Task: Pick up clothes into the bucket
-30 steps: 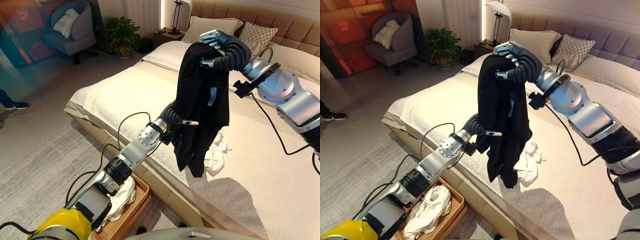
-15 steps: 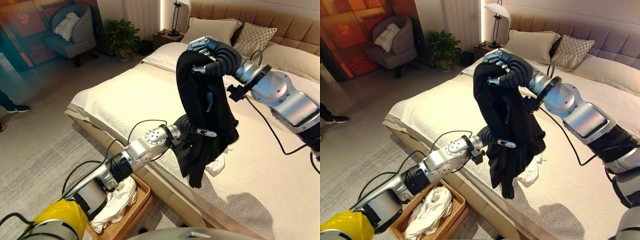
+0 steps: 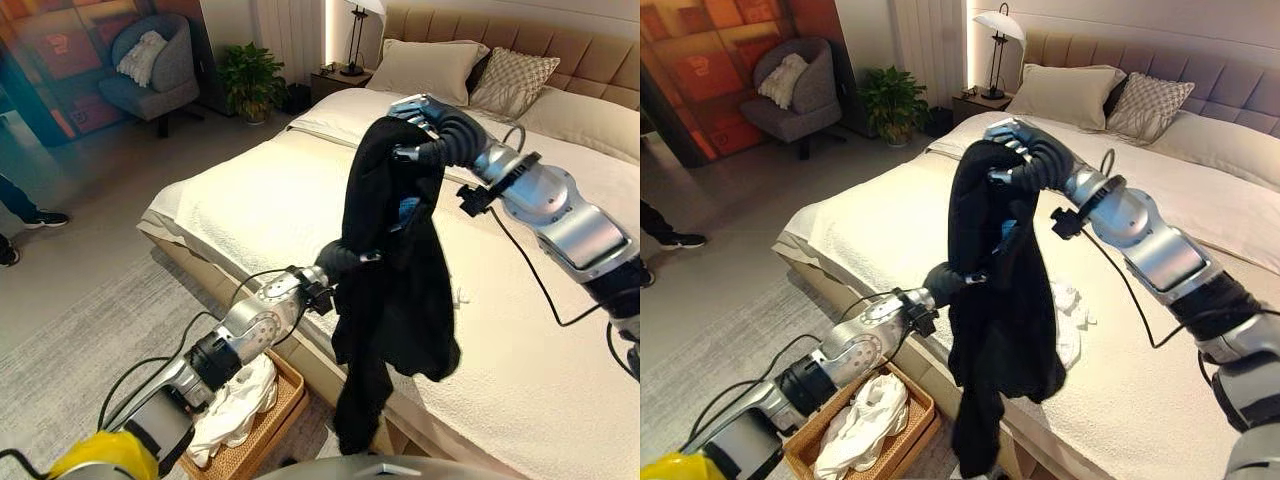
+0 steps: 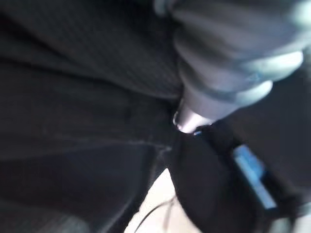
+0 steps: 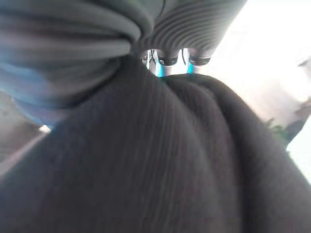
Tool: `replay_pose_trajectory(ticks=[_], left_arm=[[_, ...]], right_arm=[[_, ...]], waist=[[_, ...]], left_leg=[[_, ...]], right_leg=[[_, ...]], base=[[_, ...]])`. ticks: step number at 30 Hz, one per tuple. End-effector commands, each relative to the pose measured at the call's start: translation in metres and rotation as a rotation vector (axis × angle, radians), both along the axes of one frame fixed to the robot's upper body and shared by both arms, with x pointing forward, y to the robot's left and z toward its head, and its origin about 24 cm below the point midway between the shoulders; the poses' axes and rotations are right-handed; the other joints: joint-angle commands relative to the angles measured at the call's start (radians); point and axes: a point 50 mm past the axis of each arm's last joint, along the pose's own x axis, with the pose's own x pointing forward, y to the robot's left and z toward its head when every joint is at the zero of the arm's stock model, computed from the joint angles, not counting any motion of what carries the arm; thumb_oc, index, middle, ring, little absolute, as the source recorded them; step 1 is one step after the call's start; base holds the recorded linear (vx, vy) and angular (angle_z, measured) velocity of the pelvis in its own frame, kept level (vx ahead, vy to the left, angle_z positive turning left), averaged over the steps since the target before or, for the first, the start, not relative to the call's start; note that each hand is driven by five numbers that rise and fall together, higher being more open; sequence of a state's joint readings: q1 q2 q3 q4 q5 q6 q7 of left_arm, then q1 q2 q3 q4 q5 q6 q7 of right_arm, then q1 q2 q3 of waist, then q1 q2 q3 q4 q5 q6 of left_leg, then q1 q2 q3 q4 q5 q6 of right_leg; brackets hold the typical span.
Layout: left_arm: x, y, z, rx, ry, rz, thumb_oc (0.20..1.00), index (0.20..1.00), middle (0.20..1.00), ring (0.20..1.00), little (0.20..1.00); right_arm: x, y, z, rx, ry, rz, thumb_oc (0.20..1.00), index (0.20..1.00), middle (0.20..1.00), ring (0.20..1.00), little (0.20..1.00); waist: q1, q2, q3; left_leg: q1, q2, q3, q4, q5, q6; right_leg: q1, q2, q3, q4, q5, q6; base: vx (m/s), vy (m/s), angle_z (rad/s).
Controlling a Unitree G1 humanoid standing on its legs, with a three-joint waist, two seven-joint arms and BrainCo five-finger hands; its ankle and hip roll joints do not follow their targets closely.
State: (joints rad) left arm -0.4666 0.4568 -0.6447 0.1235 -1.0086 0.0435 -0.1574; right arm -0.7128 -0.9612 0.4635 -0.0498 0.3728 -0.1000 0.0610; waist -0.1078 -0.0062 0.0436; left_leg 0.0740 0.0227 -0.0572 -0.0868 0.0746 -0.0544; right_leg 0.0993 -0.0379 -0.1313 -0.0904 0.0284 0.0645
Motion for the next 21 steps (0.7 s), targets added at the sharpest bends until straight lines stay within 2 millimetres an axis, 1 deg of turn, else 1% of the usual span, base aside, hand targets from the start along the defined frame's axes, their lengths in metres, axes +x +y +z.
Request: replay_pose_trajectory(ticks=[1,2,3,6,8,10,12,13,14,16,17,20,21], left_arm=[[0.006,0.062,0.029,0.029,-0.195,0.209,0.200,0.200,0.200,0.200,0.200],[0.006,0.062,0.028,0.032,-0.194,0.208,0.200,0.200,0.200,0.200,0.200],[0.003,0.079,0.030,0.042,-0.209,0.264,0.200,0.200,0.200,0.200,0.200],[-0.008,0.115,0.029,0.053,-0.216,0.384,0.200,0.200,0.200,0.200,0.200],[-0.015,0.136,0.030,0.061,-0.232,0.468,0.200,0.200,0.200,0.200,0.200],[-0.020,0.152,0.033,0.070,-0.257,0.547,0.200,0.200,0.200,0.200,0.200],[-0.028,0.170,0.041,0.165,-0.335,0.630,0.200,0.200,0.200,0.200,0.200],[-0.030,0.176,0.047,0.202,-0.372,0.655,0.200,0.200,0.200,0.200,0.200],[-0.033,0.183,0.055,0.253,-0.429,0.696,0.200,0.200,0.200,0.200,0.200],[-0.038,0.195,0.069,0.323,-0.525,0.779,0.200,0.200,0.200,0.200,0.200],[-0.041,0.199,0.074,0.340,-0.560,0.818,0.200,0.200,0.200,0.200,0.200],[-0.048,0.211,0.080,0.397,-0.606,0.890,0.200,0.200,0.200,0.200,0.200],[-0.052,0.216,0.079,0.440,-0.613,0.922,0.200,0.200,0.200,0.200,0.200]], right_arm=[[-0.011,-0.037,0.036,0.123,-0.219,-0.145,0.200,0.200,0.200,0.200,0.200],[-0.012,-0.038,0.035,0.124,-0.217,-0.146,0.200,0.200,0.200,0.200,0.200],[-0.014,-0.047,0.032,0.146,-0.222,-0.181,0.200,0.200,0.200,0.200,0.200],[-0.021,-0.065,0.018,0.203,-0.199,-0.248,0.200,0.200,0.200,0.200,0.200],[-0.023,-0.077,0.005,0.243,-0.165,-0.293,0.200,0.200,0.200,0.200,0.200],[-0.025,-0.084,-0.007,0.260,-0.134,-0.327,0.200,0.200,0.200,0.200,0.200],[-0.029,-0.093,-0.021,0.258,-0.096,-0.375,0.216,0.216,0.216,0.216,0.216],[-0.031,-0.095,-0.026,0.263,-0.084,-0.386,0.620,0.620,0.620,0.620,0.620],[-0.032,-0.100,-0.032,0.266,-0.068,-0.408,1.000,1.000,1.000,1.000,1.000],[-0.034,-0.106,-0.045,0.276,-0.027,-0.445,1.000,1.000,1.000,1.000,1.000],[-0.034,-0.108,-0.056,0.293,0.012,-0.462,1.000,1.000,1.000,1.000,1.000],[-0.038,-0.114,-0.086,0.313,0.115,-0.508,1.000,1.000,1.000,1.000,1.000],[-0.041,-0.116,-0.108,0.333,0.193,-0.534,1.000,1.000,1.000,1.000,1.000]], waist=[[0.032,-0.052,-0.032],[0.033,-0.054,-0.033],[0.036,-0.050,-0.030],[0.044,-0.049,-0.029],[0.051,-0.047,-0.026],[0.056,-0.048,-0.023],[0.061,-0.045,-0.019],[0.062,-0.046,-0.019],[0.065,-0.045,-0.017],[0.069,-0.043,-0.013],[0.071,-0.043,-0.010],[0.076,-0.039,-0.002],[0.077,-0.035,0.009]], left_leg=[[-0.003,-0.010,0.004,0.037,-0.088,0.001],[-0.002,-0.010,0.004,0.037,-0.088,0.001],[-0.003,-0.011,0.003,0.037,-0.089,0.002],[0.000,-0.011,0.002,0.036,-0.091,0.003],[0.001,-0.012,-0.001,0.035,-0.091,0.004],[0.000,-0.013,-0.003,0.036,-0.091,0.004],[-0.003,-0.013,-0.007,0.036,-0.090,0.004],[-0.004,-0.013,-0.008,0.037,-0.090,0.003],[-0.006,-0.014,-0.010,0.037,-0.090,0.004],[-0.006,-0.015,-0.013,0.038,-0.090,0.003],[-0.007,-0.016,-0.014,0.039,-0.091,0.003],[-0.012,-0.018,-0.018,0.041,-0.092,0.004],[-0.017,-0.019,-0.017,0.043,-0.091,0.004]], right_leg=[[-0.011,-0.075,0.001,0.041,-0.017,0.071],[-0.010,-0.075,0.001,0.041,-0.017,0.071],[-0.011,-0.075,0.000,0.041,-0.018,0.071],[-0.007,-0.074,0.000,0.039,-0.020,0.070],[-0.005,-0.073,-0.001,0.037,-0.021,0.070],[-0.005,-0.073,-0.003,0.036,-0.023,0.069],[-0.006,-0.073,-0.006,0.037,-0.025,0.067],[-0.006,-0.073,-0.006,0.038,-0.026,0.067],[-0.007,-0.073,-0.006,0.037,-0.026,0.066],[-0.006,-0.073,-0.009,0.037,-0.026,0.066],[-0.005,-0.073,-0.010,0.036,-0.027,0.065],[-0.006,-0.074,-0.012,0.035,-0.028,0.065],[-0.010,-0.076,-0.012,0.036,-0.027,0.064]], base=[[0.00,0.000,0.00],[0.00,0.000,0.00],[0.00,0.000,0.00],[0.00,0.000,0.00],[0.00,0.000,0.00],[0.00,0.000,0.00],[0.00,0.000,0.00],[0.00,0.000,0.00],[0.00,0.000,0.00],[0.01,0.010,0.05],[-0.01,0.009,0.07],[-0.02,0.012,0.06],[-0.03,0.016,0.04]])
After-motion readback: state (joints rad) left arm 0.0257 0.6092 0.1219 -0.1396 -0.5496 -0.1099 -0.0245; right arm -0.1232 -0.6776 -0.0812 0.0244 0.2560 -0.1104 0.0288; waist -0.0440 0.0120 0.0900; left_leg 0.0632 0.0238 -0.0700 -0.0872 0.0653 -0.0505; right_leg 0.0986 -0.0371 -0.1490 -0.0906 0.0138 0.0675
